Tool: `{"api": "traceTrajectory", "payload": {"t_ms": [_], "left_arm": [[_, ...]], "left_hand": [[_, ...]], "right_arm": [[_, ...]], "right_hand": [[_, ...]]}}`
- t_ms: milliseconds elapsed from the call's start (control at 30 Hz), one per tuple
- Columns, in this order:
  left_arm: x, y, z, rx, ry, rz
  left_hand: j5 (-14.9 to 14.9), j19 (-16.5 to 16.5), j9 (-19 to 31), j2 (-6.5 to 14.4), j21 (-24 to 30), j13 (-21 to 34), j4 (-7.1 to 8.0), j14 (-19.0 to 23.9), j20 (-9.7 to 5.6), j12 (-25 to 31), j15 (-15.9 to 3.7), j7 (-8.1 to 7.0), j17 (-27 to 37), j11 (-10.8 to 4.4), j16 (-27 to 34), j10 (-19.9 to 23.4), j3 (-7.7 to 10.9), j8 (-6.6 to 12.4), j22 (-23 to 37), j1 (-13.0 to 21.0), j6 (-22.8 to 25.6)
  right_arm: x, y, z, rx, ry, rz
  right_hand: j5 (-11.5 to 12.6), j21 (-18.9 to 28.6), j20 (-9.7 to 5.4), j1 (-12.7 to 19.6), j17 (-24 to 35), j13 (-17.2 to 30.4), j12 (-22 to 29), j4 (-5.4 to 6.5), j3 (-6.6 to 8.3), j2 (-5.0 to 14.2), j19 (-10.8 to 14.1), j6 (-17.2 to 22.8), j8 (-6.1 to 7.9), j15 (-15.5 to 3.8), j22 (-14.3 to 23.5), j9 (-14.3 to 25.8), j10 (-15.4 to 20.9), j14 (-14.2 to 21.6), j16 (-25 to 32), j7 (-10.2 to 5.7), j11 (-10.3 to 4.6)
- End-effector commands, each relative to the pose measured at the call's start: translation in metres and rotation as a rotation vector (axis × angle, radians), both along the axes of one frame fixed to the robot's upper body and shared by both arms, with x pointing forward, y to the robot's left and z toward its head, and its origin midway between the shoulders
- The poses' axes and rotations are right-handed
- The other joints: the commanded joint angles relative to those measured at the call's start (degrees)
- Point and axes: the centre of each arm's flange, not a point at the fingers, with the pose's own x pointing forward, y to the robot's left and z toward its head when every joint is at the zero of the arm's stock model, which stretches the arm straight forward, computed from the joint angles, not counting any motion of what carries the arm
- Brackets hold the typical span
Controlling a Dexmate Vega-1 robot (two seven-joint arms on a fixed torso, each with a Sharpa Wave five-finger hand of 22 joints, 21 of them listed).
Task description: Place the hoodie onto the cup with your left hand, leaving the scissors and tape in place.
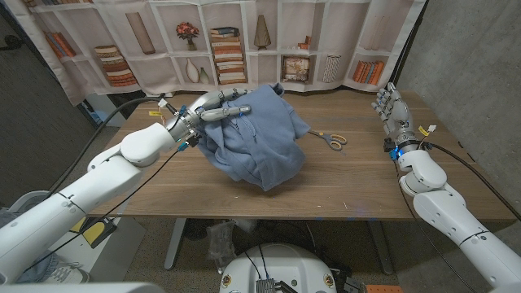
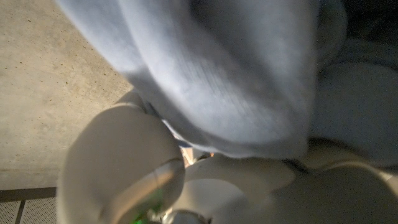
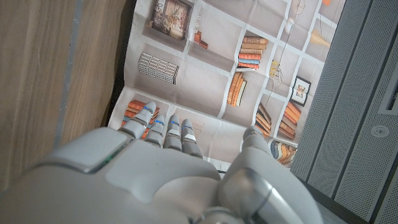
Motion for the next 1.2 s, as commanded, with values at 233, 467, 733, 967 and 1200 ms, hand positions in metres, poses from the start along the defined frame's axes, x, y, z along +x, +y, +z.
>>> {"api": "traceTrajectory", "payload": {"t_ms": [233, 467, 733, 967, 1200], "left_arm": [[-0.006, 0.000, -0.003, 0.008, -0.010, -0.029], [-0.006, 0.001, -0.004, -0.002, -0.009, -0.038], [-0.014, 0.002, -0.003, 0.000, -0.023, -0.039], [-0.026, 0.004, 0.004, -0.007, -0.052, -0.040], [-0.043, 0.004, 0.010, -0.009, -0.085, -0.024]], "left_hand": [[2.1, -5.1, -2.1, -1.1, -6.7, -5.5, 0.24, -8.6, 0.92, -0.1, 1.66, 0.64, -6.1, 1.33, -0.2, -8.9, -6.83, -6.18, 0.3, -5.5, -11.4], [3.4, -8.8, -3.5, -0.9, -10.6, -8.4, -0.07, -13.6, 1.00, -0.1, 2.78, 1.15, -9.2, 2.53, -0.5, -13.2, -9.91, -6.91, 0.3, -7.0, -15.2], [4.5, -11.9, -4.6, -0.6, -13.9, -10.9, 0.07, -17.1, 1.03, -0.1, 3.70, 1.72, -11.8, 4.07, -0.3, -16.6, -12.30, -6.92, 0.3, -8.6, -17.5], [5.1, -13.5, -5.4, -0.5, -15.9, -12.6, 0.35, -19.7, 1.03, -0.3, 4.54, 2.19, -13.4, 4.91, -0.4, -20.1, -14.05, -7.16, 0.3, -9.9, -20.0], [5.4, -14.0, -5.7, -0.4, -16.6, -13.2, 0.46, -19.9, 1.03, 0.2, 4.58, 2.58, -14.0, 4.78, -0.1, -20.0, -14.63, -6.61, 0.3, -10.4, -19.2]], "right_arm": [[-0.003, -0.001, -0.003, 0.006, 0.004, -0.001], [-0.004, 0.000, -0.003, 0.000, 0.005, -0.001], [-0.005, 0.003, -0.004, -0.001, 0.007, 0.001], [-0.009, 0.005, -0.004, -0.011, 0.008, 0.002], [-0.009, 0.007, -0.002, -0.015, 0.005, 0.011]], "right_hand": [[0.1, 0.0, 0.41, 0.0, 0.3, 0.3, -0.1, 0.02, -0.12, 0.35, 0.4, -0.3, 0.01, 0.33, 0.3, 0.2, -0.1, 0.0, -0.1, -0.31, 0.16], [0.0, 0.0, 0.47, 0.0, 0.3, 0.3, -0.1, 0.01, -0.13, 0.35, 0.4, -0.3, 0.01, 0.33, 0.4, 0.2, -0.1, 0.1, -0.1, -0.27, 0.20], [0.0, 0.0, 0.47, 0.0, 0.3, 0.3, -0.1, 0.01, -0.15, 0.35, 0.4, -0.3, 0.01, 0.34, 0.4, 0.2, -0.1, 0.0, -0.1, -0.26, 0.20], [0.0, 0.0, 0.51, 0.0, 0.3, 0.3, -0.1, 0.01, -0.16, 0.36, 0.4, -0.3, 0.01, 0.34, 0.4, 0.2, -0.1, 0.0, -0.1, -0.35, 0.22], [0.0, 0.0, 0.52, 0.0, 0.3, 0.3, -0.1, 0.00, -0.17, 0.36, 0.4, -0.3, 0.00, 0.37, 0.4, 0.2, -0.1, 0.0, -0.1, -0.37, 0.15]]}}
